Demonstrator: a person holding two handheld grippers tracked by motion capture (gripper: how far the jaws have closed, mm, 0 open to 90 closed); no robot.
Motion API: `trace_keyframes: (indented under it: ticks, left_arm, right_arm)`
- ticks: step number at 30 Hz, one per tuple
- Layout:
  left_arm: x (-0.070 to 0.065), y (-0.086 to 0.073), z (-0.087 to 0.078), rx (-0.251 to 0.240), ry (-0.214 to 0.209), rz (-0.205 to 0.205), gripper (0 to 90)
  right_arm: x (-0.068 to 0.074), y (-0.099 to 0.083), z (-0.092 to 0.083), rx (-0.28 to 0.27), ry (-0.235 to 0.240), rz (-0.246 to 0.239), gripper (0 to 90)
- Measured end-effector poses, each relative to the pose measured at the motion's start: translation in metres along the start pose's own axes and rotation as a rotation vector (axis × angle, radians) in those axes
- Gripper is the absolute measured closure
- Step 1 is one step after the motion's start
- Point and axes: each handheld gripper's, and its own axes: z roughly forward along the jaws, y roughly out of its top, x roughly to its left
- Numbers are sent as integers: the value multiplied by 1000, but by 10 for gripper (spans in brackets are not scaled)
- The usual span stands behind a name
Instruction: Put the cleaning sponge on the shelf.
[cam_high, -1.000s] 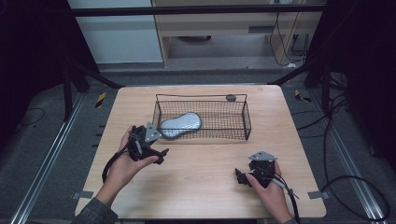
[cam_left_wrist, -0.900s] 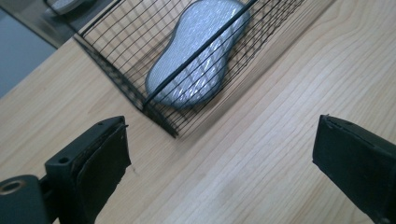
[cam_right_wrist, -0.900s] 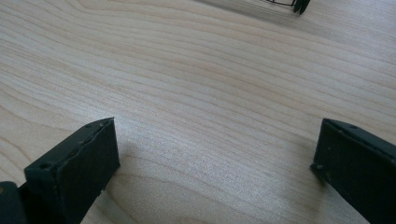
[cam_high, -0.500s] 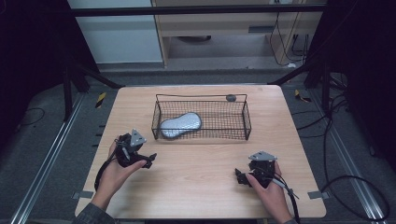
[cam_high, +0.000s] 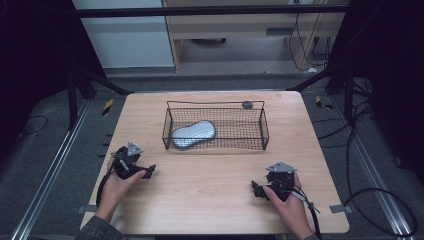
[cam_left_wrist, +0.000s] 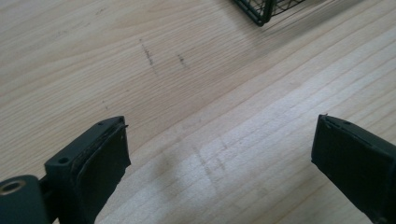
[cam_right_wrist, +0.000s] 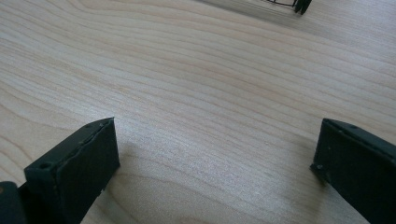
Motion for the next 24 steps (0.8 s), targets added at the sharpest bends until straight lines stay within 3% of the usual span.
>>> trace_keyframes:
  ticks: [6,10,14,24]
  left_arm:
    - [7,1,13,-4,-20,-47,32]
    - [5,3,20,19,-6,-17,29]
    - [6,2,22,18,-19,-30,23]
    - [13,-5,26,-11,-56,-105,0]
  right_arm:
    - [0,0,0,0,1,-1,3]
    - [0,0,0,0,1,0,3]
    - [0,0,0,0,2,1,4]
    - [0,0,0,1,3,2,3]
